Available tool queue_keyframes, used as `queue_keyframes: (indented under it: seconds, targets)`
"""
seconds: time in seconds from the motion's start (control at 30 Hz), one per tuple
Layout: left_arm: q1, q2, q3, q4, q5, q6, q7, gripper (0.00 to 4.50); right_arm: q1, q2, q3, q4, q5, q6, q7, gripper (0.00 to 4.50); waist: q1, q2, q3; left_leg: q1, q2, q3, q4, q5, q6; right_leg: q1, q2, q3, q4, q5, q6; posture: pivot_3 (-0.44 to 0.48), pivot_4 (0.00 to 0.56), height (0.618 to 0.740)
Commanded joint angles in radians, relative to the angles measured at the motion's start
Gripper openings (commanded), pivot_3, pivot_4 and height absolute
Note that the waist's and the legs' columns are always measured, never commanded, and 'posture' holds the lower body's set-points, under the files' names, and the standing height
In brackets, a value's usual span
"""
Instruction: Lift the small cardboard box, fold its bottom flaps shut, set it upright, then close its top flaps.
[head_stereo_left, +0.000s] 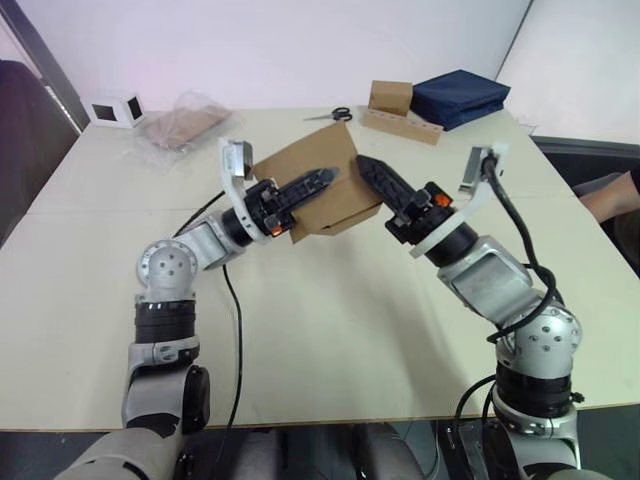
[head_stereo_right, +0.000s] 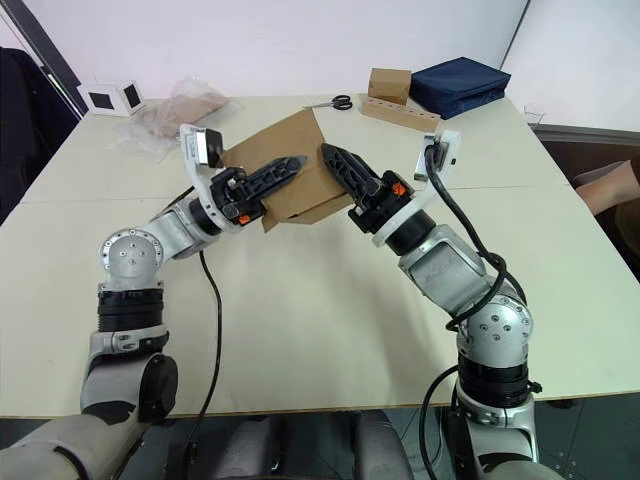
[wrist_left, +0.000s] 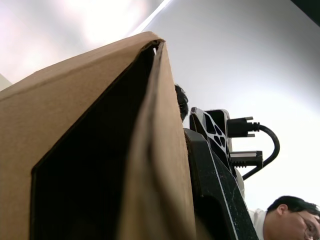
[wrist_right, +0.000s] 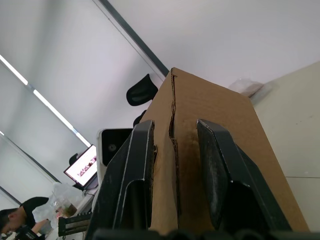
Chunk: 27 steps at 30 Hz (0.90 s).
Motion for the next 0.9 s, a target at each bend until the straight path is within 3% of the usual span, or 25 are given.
queue_keyframes:
  seconds: [0.03, 0.27, 0.53, 0.9]
  targets:
    - [-0.039, -0.009, 0.002, -0.038, -0.026, -0.015, -0.008, 0.00, -0.008, -0.007, 0.072, -0.035, 0.027, 0.057, 0.052, 1.34, 0.000, 0.000, 0.000, 0.000, 0.000, 0.000, 0.000, 0.000, 0.000, 0.000, 0.000, 0.000, 0.000, 0.000, 0.000, 0.000, 0.150, 0.740]
    - [-0.034, 0.006, -0.010, -0.046, -0.017, -0.008, -0.031, 0.00, -0.019, -0.083, 0.044, -0.020, 0.028, 0.090, 0.119, 1.34, 0.000, 0.000, 0.000, 0.000, 0.000, 0.000, 0.000, 0.000, 0.000, 0.000, 0.000, 0.000, 0.000, 0.000, 0.000, 0.000, 0.150, 0.740]
    - [-0.020, 0.068, -0.033, -0.052, -0.005, 0.005, -0.089, 0.00, -0.036, -0.234, -0.085, 0.051, 0.070, 0.112, 0.217, 1.34, 0.002, 0.000, 0.000, 0.000, 0.000, 0.000, 0.000, 0.000, 0.000, 0.000, 0.000, 0.000, -0.001, 0.000, 0.000, 0.000, 0.150, 0.740]
    - [-0.022, 0.159, -0.080, -0.047, 0.044, 0.008, -0.182, 0.00, -0.014, -0.316, -0.166, 0.107, 0.006, 0.113, 0.285, 1.34, 0.001, 0.000, 0.000, 0.000, 0.000, 0.000, 0.000, 0.000, 0.000, 0.000, 0.000, 0.000, -0.001, 0.000, 0.000, 0.000, 0.150, 0.740]
